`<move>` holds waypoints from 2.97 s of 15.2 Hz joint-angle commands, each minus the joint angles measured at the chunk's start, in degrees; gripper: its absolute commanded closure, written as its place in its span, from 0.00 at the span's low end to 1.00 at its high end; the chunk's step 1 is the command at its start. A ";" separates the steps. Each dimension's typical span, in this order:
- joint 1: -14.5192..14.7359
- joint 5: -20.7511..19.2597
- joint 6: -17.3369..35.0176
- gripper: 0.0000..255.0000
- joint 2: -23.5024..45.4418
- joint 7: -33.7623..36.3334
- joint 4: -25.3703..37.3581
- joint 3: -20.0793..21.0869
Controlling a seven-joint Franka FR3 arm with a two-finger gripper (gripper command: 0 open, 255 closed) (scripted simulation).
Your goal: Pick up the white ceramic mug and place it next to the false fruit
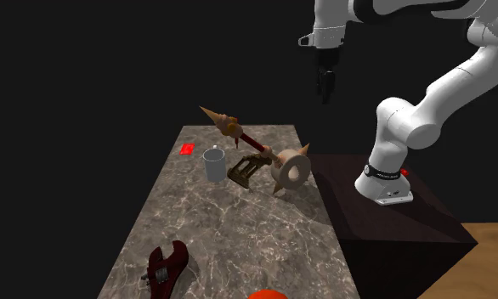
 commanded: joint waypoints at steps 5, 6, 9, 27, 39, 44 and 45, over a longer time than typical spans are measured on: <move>1.34 -0.10 5.40 0.00 8.94 -1.51 3.04 0.56; 1.66 -0.14 6.60 0.00 11.20 -1.87 3.99 0.71; 2.51 -0.26 9.78 0.00 18.01 -2.91 7.24 1.22; 6.83 -3.53 15.95 0.00 58.98 -7.31 39.83 5.04; 8.81 -5.68 16.27 0.00 74.39 -8.55 54.12 5.87; 8.80 -5.68 18.17 0.00 74.56 -8.53 52.40 5.74; 8.82 -5.67 18.17 0.00 74.56 -8.53 52.40 5.72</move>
